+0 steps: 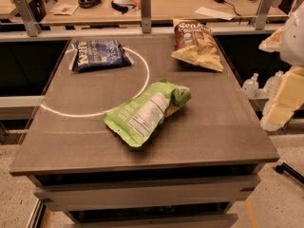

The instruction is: Pick blue chip bag

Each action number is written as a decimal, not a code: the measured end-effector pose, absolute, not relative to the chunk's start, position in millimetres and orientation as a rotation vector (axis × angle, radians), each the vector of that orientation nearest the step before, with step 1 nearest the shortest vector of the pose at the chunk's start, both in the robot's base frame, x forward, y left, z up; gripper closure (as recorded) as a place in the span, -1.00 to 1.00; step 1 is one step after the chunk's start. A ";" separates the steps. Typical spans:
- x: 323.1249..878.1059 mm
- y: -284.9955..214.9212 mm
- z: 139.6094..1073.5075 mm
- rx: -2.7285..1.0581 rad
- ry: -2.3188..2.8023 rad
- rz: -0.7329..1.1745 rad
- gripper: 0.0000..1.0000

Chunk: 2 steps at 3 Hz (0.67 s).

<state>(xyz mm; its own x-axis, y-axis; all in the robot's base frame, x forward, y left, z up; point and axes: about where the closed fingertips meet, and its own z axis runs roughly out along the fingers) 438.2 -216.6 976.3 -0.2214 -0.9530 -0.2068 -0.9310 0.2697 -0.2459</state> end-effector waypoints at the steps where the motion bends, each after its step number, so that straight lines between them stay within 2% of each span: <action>1: 438.2 -216.6 976.3 -1.724 2.232 -0.099 -1.00; 2: 442.4 -212.6 978.8 -1.699 2.200 -0.088 -1.00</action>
Offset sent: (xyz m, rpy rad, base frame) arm 0.0109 0.0088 0.0012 0.0768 -0.0503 0.0061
